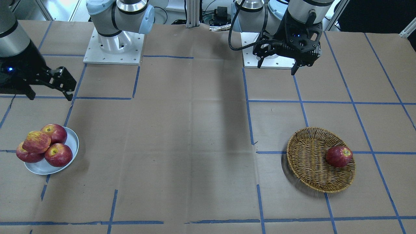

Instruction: Transfer apple from basket to plate

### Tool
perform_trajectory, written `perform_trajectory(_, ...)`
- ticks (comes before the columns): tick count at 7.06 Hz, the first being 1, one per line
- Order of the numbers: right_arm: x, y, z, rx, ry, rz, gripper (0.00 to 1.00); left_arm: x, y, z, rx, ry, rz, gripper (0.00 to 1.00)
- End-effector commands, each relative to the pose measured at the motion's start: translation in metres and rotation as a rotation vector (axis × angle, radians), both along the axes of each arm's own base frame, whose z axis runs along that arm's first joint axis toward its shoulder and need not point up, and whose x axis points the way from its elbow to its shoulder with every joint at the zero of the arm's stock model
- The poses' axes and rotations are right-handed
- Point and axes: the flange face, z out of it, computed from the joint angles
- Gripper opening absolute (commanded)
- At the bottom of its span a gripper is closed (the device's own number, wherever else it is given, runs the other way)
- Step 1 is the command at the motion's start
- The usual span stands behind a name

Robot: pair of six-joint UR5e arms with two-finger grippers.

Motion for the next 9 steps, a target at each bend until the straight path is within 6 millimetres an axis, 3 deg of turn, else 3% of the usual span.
perform_trajectory(1,0.0535,0.0266,0.0187,-0.017,-0.009,-0.031,1.00,0.0000,0.0000,-0.0002,0.000,0.000,0.000,0.98)
perform_trajectory(9,0.0585,0.0314,0.0202,-0.016,-0.026,-0.027,1.00,0.0000,0.0002,-0.0004,0.002,0.000,0.000,0.99)
